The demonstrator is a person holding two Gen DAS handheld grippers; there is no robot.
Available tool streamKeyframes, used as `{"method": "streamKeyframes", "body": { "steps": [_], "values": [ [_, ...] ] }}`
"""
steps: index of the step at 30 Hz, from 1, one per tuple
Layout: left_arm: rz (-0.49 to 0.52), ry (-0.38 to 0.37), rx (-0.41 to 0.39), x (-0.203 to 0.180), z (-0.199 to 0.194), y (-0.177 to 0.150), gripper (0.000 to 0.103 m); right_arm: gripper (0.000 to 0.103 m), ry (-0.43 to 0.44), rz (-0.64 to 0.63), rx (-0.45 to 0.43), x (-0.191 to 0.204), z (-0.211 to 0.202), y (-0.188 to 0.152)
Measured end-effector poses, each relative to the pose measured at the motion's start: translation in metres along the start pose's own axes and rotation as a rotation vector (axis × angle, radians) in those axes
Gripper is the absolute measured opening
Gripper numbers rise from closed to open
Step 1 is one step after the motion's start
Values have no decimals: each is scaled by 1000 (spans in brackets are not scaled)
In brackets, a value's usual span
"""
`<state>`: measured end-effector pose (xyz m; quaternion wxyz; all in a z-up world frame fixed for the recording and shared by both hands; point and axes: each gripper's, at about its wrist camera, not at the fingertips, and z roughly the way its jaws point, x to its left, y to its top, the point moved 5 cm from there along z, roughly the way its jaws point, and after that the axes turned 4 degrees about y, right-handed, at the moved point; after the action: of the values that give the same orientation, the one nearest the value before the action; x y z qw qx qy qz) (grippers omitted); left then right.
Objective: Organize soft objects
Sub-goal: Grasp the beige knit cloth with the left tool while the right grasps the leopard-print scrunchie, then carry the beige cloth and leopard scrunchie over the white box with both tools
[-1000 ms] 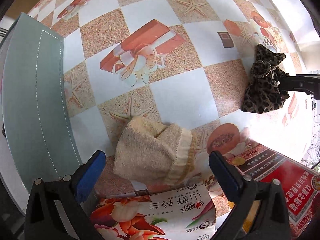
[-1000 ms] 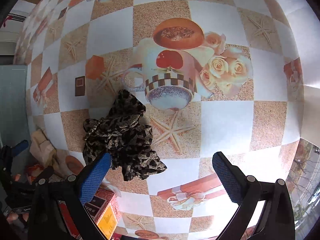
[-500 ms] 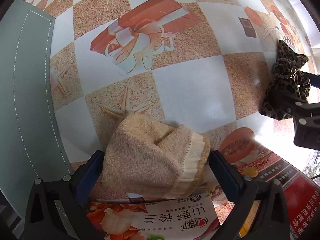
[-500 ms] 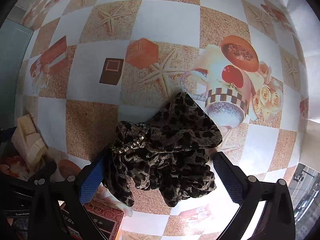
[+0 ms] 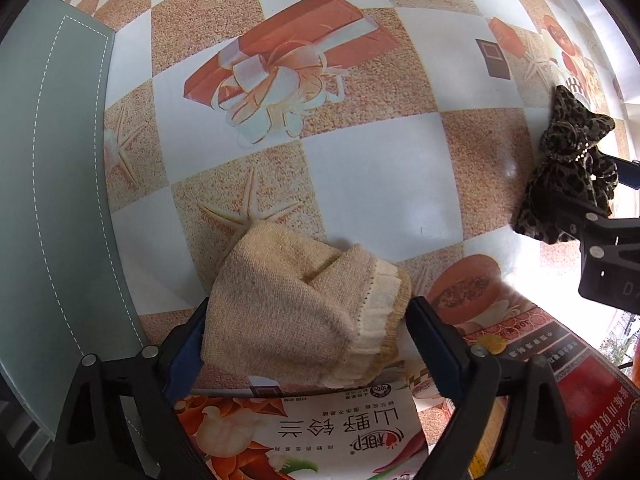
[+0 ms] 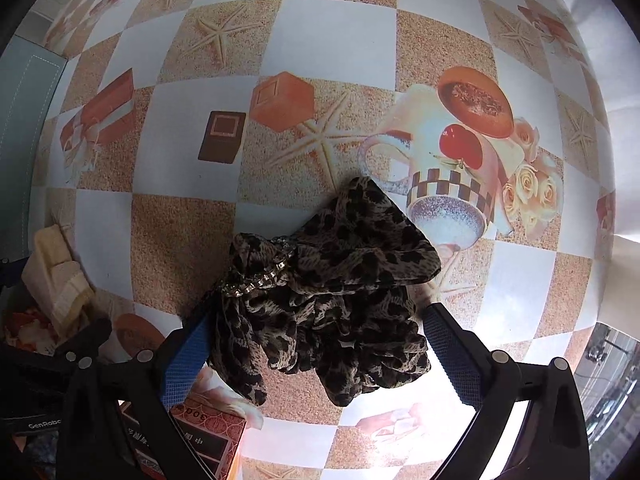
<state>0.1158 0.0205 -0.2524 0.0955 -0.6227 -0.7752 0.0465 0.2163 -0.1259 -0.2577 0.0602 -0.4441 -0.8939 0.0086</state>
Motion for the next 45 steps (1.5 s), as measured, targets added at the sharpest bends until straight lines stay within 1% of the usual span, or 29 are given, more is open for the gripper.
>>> {"method": "streamKeyframes", "body": {
  "steps": [1,2,3,4,5,7,8,11,15,20,26,29,32,35,40,45],
  "values": [
    [7,1,-12,-1,-5,-1,80,84,-1,-5,-12,0,-4,-1],
    [16,5,-21,-3,-10,-1,71,71,-1,-14,-25,1,-8,-2],
    [25,9,-29,-4,-13,-1,65,63,-1,-24,-35,2,-12,-2],
    [31,18,-42,-5,-16,0,51,46,4,-30,-36,2,-14,-3],
    [40,30,-57,-5,-20,0,34,36,24,-22,-35,1,-16,-4],
    [50,23,-86,-6,-29,0,33,33,69,18,-44,-4,-22,-6],
    [51,19,-107,-6,-35,0,33,33,90,39,-53,-7,-27,-7],
    [65,46,-181,-6,-59,-4,33,33,141,91,-76,-15,-43,-15],
    [79,49,-256,-7,-87,-16,33,33,175,136,-116,-23,-70,-31],
    [79,25,-318,-11,-119,-37,33,33,214,201,-165,-27,-101,-50],
    [87,8,-365,-4,-140,-63,33,33,252,270,-230,-22,-136,-74],
    [92,13,-396,-1,-156,-83,33,33,257,281,-263,-15,-155,-81],
    [98,18,-409,3,-164,-91,33,33,262,280,-287,-6,-173,-90],
    [108,26,-441,8,-173,-99,34,33,269,274,-307,8,-187,-95],
    [98,5,-485,18,-186,-110,34,33,277,223,-343,42,-212,-96],
    [50,-12,-514,35,-193,-116,34,33,282,147,-357,80,-226,-91]
  ]
}}
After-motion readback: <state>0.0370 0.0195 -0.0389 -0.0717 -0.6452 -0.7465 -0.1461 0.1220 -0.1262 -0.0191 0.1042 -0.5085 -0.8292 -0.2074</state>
